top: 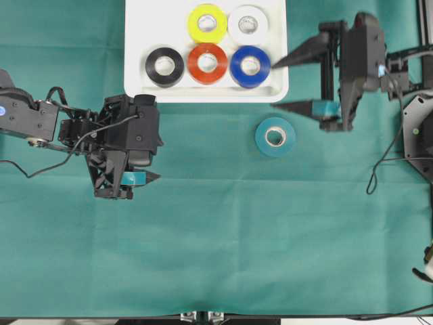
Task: Put the tape alternately from left to right into the white case.
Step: 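Move the right gripper back out to the right side, then reach the left gripper over the teal roll and lower into its hole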
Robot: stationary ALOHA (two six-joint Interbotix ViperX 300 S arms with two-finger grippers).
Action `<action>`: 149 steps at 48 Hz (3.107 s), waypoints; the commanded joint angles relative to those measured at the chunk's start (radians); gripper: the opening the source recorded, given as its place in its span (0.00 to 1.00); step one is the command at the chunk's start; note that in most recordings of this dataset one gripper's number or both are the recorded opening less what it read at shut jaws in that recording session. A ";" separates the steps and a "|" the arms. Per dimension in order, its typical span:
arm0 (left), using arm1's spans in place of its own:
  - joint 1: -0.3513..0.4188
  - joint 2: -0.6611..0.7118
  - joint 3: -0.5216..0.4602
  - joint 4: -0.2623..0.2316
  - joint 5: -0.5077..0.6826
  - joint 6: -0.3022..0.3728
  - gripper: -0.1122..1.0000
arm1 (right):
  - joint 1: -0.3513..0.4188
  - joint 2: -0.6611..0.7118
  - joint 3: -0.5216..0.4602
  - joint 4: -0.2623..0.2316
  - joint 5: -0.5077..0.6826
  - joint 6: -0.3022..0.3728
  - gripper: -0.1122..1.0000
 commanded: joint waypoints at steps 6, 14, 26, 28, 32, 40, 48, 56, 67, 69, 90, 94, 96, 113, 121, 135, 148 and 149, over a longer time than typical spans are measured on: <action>0.000 -0.014 -0.026 -0.002 -0.008 0.000 0.94 | 0.074 -0.008 -0.003 0.005 -0.003 0.006 0.84; 0.000 -0.014 -0.028 -0.002 -0.008 -0.002 0.94 | 0.115 -0.008 0.011 0.005 -0.003 0.028 0.84; -0.002 -0.014 -0.032 -0.002 -0.009 -0.002 0.94 | 0.152 -0.009 0.044 0.005 -0.003 0.046 0.84; -0.002 -0.014 -0.034 -0.002 -0.009 -0.002 0.94 | 0.156 -0.008 0.049 0.006 -0.002 0.046 0.84; 0.000 -0.014 -0.035 -0.002 -0.011 -0.002 0.94 | 0.164 -0.011 0.055 0.006 -0.002 0.046 0.84; -0.002 0.002 -0.043 -0.003 -0.025 0.000 0.94 | 0.166 -0.020 0.069 0.006 -0.002 0.046 0.84; -0.002 0.032 -0.071 -0.002 -0.029 0.008 0.94 | 0.166 -0.032 0.081 0.006 0.000 0.046 0.84; 0.002 0.052 -0.104 0.002 -0.032 0.026 0.94 | 0.166 -0.043 0.092 0.006 0.011 0.046 0.84; 0.003 0.107 -0.164 0.003 -0.034 0.172 0.94 | 0.166 -0.051 0.095 0.006 0.021 0.046 0.84; 0.005 0.118 -0.179 0.003 -0.032 0.218 0.94 | 0.166 -0.052 0.095 0.006 0.021 0.046 0.84; 0.012 0.229 -0.308 0.003 -0.032 0.746 0.94 | 0.166 -0.052 0.100 0.006 0.021 0.046 0.84; 0.020 0.235 -0.327 0.003 -0.032 0.769 0.94 | 0.166 -0.052 0.100 0.005 0.021 0.046 0.84; 0.023 0.238 -0.336 0.003 -0.032 0.772 0.94 | 0.166 -0.052 0.100 0.006 0.021 0.046 0.84; 0.064 0.327 -0.445 0.003 -0.034 0.776 0.94 | 0.166 -0.140 0.141 0.006 0.072 0.046 0.84; 0.074 0.380 -0.499 0.003 -0.026 0.773 0.94 | 0.166 -0.227 0.184 0.011 0.081 0.048 0.84; 0.094 0.457 -0.592 0.003 0.029 0.784 0.94 | 0.166 -0.362 0.242 0.015 0.112 0.048 0.83; 0.109 0.523 -0.675 0.003 0.063 0.856 0.94 | 0.166 -0.391 0.264 0.017 0.126 0.048 0.83; 0.109 0.526 -0.683 0.003 0.064 0.861 0.94 | 0.166 -0.391 0.265 0.015 0.126 0.048 0.83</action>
